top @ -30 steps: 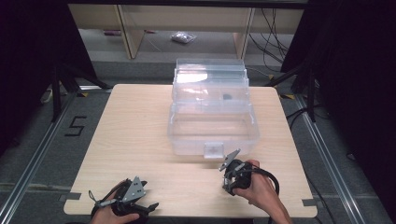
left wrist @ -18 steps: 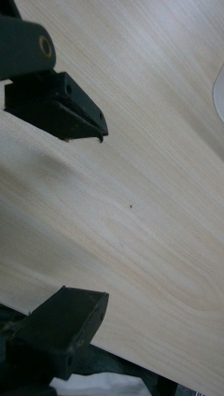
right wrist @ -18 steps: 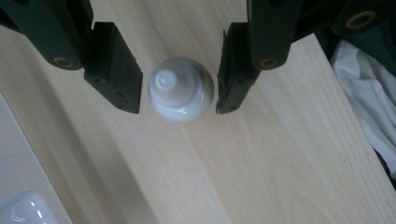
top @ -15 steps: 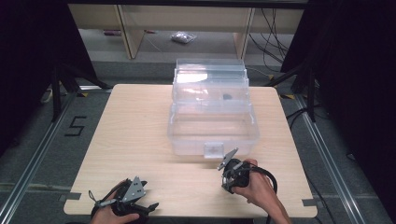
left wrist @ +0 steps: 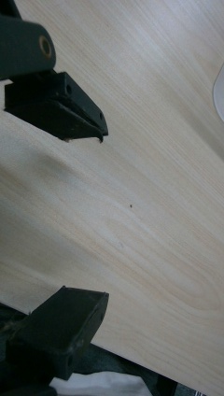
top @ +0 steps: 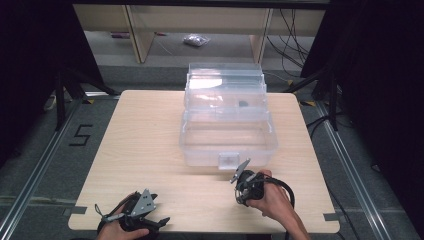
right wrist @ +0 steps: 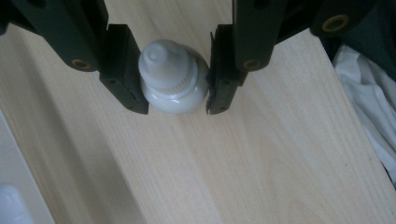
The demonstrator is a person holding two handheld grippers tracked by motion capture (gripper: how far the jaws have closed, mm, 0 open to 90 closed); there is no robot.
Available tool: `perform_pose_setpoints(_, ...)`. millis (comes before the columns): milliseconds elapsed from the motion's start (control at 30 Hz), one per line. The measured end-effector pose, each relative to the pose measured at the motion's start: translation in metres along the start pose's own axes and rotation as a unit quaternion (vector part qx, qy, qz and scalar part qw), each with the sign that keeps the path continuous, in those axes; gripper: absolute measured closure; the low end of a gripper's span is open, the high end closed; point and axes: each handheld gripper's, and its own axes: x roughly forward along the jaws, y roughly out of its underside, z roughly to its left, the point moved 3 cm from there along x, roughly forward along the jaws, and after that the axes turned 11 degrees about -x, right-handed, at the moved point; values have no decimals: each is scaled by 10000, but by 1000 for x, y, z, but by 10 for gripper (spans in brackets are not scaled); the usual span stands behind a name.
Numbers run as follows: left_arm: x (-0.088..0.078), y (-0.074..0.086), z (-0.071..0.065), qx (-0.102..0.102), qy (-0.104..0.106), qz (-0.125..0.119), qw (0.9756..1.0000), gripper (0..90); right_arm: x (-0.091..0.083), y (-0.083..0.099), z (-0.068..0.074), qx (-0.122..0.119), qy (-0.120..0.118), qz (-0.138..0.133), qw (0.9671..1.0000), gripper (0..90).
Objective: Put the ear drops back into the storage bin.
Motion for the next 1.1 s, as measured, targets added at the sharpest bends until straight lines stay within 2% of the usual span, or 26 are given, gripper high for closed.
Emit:
perform_pose_setpoints(33,0,0,0,0,0,0,10000,167,0,0,0,-2,-5,19,10000,600)
perform_pose_setpoints(67,0,-1,1,116,-1,1,9999,167,-1,0,1,5,34,23,10000,601)
perform_pose_setpoints(200,0,-1,1,67,-5,-2,10000,167,-6,-1,0,-32,153,-94,9998,601)
perform_pose_setpoints(233,0,0,0,-13,-4,-4,10000,167,-6,-1,0,-32,153,-94,9998,601)
perform_pose_setpoints(333,0,0,0,3,-9,-3,10000,167,-15,-1,-2,-25,130,-181,9997,601)
perform_pose_setpoints(367,0,0,0,5,-10,-5,10000,167,-16,0,-1,68,140,-180,9997,601)
perform_pose_setpoints(500,0,0,1,1,-5,-1,10000,167,-17,0,-2,73,136,-197,9997,601)
perform_pose_setpoints(567,0,0,0,-11,-8,1,10000,167,-19,-1,-4,-9,79,-231,9997,601)
perform_pose_setpoints(600,0,0,1,12,-11,3,10000,167,-20,-1,-4,84,95,-213,9997,601)
perform_pose_setpoints(633,0,0,1,12,-11,3,10000,167,-21,-1,-6,44,88,-221,9997,601)
perform_pose_setpoints(667,0,0,0,3,-9,-1,10000,167,-22,-1,-6,103,84,-219,9997,601)
perform_pose_setpoints(867,0,0,1,43,-12,0,10000,167,-29,-1,-12,47,114,-226,9997,601)
perform_pose_setpoints(933,0,0,0,-2,-12,-2,10000,167,-31,0,-14,49,110,-219,9997,601)
perform_pose_setpoints(1033,0,-1,2,94,-9,3,10000,167,-36,0,-17,44,68,-243,9997,601)
perform_pose_setpoints(1067,0,0,1,43,-11,8,10000,166,-40,0,-18,166,66,-228,9996,601)
perform_pose_setpoints(1100,0,0,1,43,-11,8,10000,166,-40,0,-18,166,66,-228,9996,601)
